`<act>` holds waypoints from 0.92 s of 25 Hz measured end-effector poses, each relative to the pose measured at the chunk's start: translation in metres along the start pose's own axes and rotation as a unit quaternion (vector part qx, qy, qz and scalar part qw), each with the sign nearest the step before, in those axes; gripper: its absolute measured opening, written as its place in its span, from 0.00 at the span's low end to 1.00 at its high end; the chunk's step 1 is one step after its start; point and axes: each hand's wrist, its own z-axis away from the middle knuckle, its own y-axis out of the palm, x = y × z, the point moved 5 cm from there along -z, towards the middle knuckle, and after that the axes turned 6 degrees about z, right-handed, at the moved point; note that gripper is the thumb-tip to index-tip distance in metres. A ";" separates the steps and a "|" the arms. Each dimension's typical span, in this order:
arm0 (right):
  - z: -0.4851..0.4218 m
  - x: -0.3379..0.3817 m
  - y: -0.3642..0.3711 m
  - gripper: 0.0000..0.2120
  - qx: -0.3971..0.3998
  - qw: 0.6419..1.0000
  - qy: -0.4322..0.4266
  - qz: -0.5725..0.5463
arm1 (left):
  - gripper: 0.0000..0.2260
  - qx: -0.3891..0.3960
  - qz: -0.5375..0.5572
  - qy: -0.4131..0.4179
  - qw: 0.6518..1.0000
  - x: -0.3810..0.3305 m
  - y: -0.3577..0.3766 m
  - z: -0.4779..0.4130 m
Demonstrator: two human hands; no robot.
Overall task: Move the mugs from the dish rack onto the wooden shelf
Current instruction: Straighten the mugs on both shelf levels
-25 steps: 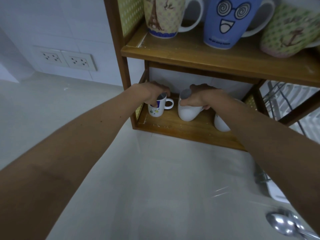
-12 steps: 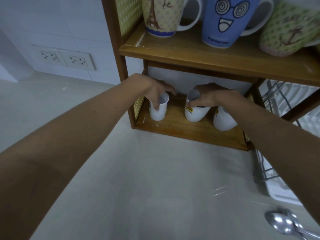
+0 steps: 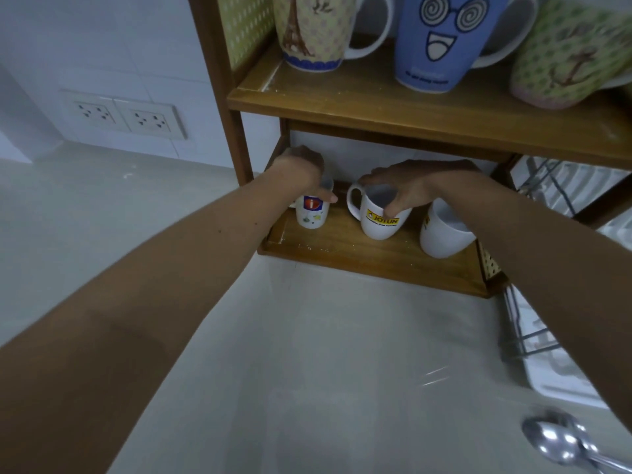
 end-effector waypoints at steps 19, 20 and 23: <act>-0.008 -0.006 0.009 0.38 -0.010 0.998 -0.053 -0.007 | 0.34 0.015 -0.016 0.052 0.998 0.003 0.005 0.000; -0.007 -0.008 0.011 0.39 -0.006 0.999 -0.046 -0.010 | 0.35 0.018 -0.036 0.042 0.998 0.004 0.005 0.002; 0.009 -0.031 0.011 0.39 -0.065 0.991 0.007 -0.114 | 0.37 -0.066 -0.089 0.016 0.994 0.002 0.011 0.025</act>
